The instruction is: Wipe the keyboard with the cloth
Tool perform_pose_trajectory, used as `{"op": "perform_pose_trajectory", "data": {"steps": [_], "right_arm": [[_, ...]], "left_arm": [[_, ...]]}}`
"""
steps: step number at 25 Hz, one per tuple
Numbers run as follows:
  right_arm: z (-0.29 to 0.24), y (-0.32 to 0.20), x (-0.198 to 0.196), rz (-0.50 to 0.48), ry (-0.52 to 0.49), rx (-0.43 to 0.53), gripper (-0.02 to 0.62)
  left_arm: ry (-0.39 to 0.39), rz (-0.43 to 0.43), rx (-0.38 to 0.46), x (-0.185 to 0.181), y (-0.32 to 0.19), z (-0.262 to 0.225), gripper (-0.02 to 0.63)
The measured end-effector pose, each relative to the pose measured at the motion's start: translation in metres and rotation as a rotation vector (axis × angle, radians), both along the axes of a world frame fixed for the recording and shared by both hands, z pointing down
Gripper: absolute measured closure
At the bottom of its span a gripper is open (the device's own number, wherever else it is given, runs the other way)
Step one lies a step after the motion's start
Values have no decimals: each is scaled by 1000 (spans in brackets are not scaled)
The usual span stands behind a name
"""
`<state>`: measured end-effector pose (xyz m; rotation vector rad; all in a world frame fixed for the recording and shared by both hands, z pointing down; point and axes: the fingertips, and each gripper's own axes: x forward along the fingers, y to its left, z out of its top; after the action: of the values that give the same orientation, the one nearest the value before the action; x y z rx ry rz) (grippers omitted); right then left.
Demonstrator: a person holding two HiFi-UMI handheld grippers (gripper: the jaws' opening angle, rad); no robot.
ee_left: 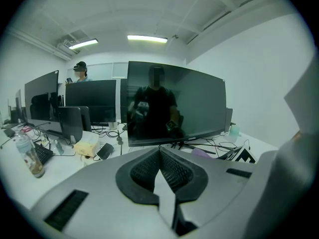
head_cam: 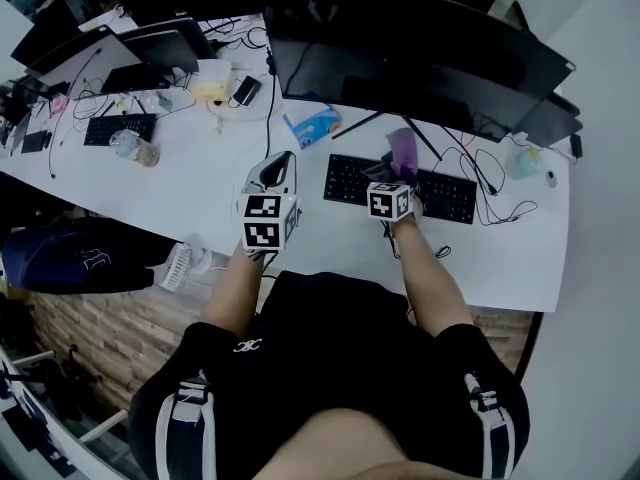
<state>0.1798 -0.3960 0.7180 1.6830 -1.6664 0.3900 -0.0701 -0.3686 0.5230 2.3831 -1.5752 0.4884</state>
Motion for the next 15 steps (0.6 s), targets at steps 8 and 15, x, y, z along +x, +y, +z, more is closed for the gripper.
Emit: {"op": "perform_pose_trajectory", "data": {"steps": [8,15], "right_arm": [[-2,-17,-67,-110,-3,-1,517],[-1,-25,-115,-168,-25,-18,517]], "left_arm": [[-8,-46,-3,-42,1,1,595],[-1,-77,7,-72,-1,-1,595]]}}
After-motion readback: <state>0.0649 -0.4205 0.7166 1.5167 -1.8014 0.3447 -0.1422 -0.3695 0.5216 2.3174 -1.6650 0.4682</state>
